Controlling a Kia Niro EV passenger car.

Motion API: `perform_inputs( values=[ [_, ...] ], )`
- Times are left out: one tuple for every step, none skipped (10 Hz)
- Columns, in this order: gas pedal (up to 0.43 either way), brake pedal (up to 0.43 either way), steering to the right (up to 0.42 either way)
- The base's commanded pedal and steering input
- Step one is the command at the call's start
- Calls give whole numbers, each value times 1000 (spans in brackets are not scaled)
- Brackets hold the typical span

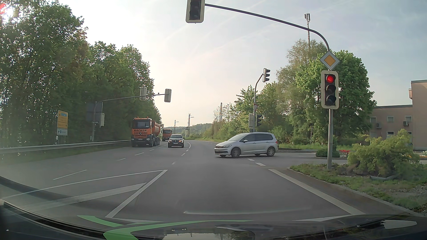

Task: Follow the waypoints while adhering to traffic rules and regulations

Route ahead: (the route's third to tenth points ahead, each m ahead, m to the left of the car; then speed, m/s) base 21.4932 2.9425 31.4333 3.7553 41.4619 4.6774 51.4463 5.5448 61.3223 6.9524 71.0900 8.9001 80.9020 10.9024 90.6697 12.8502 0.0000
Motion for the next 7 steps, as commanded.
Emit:
perform_inputs(
  values=[
    [0, 256, 3],
    [0, 256, 4],
    [0, 256, 4],
    [0, 256, 3],
    [0, 256, 4],
    [0, 256, 4],
    [0, 262, 4]
  ],
)
